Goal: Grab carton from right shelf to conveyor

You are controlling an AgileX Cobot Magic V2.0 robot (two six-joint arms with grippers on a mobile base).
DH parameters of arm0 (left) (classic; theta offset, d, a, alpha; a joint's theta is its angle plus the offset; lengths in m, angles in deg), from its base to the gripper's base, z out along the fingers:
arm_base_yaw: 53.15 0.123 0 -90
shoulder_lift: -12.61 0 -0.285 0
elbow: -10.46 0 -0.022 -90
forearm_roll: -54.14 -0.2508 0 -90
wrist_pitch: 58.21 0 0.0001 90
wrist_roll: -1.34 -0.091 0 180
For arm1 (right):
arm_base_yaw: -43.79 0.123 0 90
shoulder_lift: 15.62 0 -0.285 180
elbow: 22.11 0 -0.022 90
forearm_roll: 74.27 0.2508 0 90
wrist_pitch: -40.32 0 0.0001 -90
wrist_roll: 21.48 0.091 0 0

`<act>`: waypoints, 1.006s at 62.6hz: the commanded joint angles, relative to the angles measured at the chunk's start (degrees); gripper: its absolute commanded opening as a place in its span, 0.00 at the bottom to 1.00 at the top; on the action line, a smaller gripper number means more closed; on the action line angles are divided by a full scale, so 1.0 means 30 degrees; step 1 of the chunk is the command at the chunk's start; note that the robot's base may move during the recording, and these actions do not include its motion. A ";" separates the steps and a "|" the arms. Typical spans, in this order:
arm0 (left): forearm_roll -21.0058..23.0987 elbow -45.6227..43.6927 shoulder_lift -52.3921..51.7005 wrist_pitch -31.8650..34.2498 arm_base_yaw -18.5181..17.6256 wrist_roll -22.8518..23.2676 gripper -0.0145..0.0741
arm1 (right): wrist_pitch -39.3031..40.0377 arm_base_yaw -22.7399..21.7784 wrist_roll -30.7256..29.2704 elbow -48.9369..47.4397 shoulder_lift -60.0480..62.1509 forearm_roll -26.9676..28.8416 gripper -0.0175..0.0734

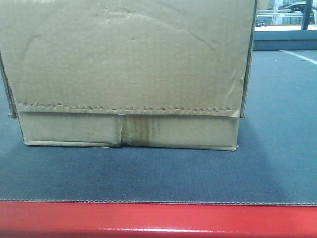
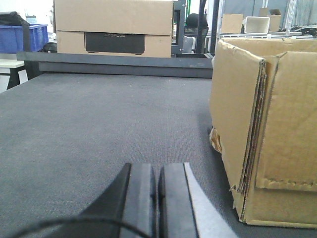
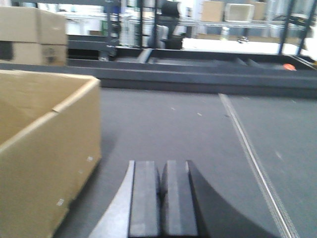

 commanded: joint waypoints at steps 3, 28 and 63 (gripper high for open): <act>0.0124 -0.0044 -0.0125 0.0445 -0.0085 -0.0075 0.18 | 0.0606 -0.0961 -0.0147 0.1756 0.1311 0.0529 0.12; 0.0124 -0.0044 -0.0125 0.0445 -0.0085 -0.0075 0.18 | 0.3641 -0.1066 -0.0147 0.8270 0.5822 0.0524 0.12; 0.0124 -0.0044 -0.0125 0.0445 -0.0085 -0.0075 0.18 | 0.3207 -0.1066 -0.0147 0.8270 0.5822 0.0524 0.12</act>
